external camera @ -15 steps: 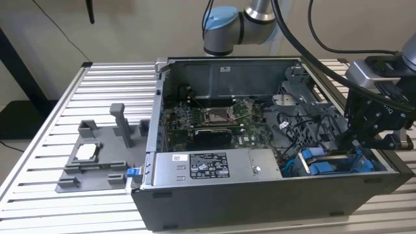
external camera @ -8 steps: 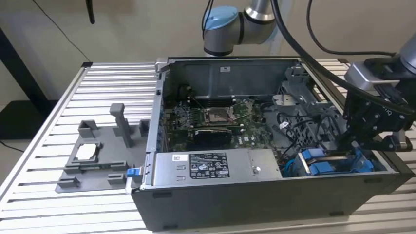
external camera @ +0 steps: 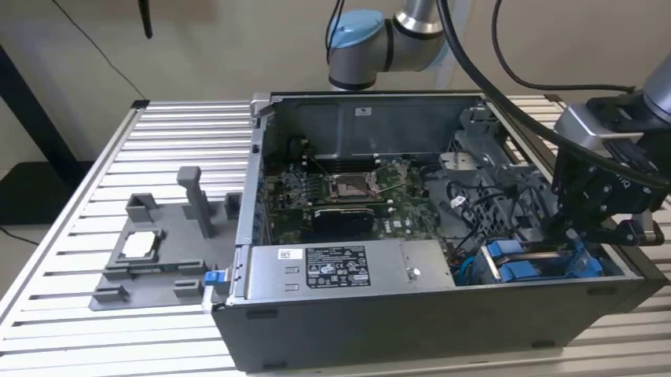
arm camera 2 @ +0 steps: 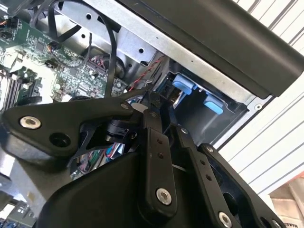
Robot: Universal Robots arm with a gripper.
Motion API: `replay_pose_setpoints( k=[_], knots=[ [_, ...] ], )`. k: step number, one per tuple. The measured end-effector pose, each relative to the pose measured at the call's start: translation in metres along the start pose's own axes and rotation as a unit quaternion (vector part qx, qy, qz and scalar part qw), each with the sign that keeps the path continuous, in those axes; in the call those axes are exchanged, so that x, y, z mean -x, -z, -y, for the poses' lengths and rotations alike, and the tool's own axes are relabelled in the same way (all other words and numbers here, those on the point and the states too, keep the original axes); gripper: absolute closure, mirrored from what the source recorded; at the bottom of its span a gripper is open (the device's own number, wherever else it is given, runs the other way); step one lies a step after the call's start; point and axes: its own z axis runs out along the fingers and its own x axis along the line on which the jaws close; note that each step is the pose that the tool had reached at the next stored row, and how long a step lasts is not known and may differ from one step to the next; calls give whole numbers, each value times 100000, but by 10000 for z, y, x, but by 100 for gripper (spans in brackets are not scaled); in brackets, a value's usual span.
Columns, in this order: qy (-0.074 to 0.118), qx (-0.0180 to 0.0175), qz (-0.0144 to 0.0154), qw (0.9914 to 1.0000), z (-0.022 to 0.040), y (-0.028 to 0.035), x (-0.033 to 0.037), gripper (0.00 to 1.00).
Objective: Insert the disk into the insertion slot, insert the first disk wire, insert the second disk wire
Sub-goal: 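Insert the first disk wire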
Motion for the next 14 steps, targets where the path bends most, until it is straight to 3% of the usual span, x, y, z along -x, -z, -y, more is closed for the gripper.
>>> replay_pose_setpoints(
  k=[12, 14],
  knots=[
    [234, 13, -51, 100000, 2, -46, -8, 81],
    [231, 22, 49, 100000, -1, 9, -2, 80]
  ],
)
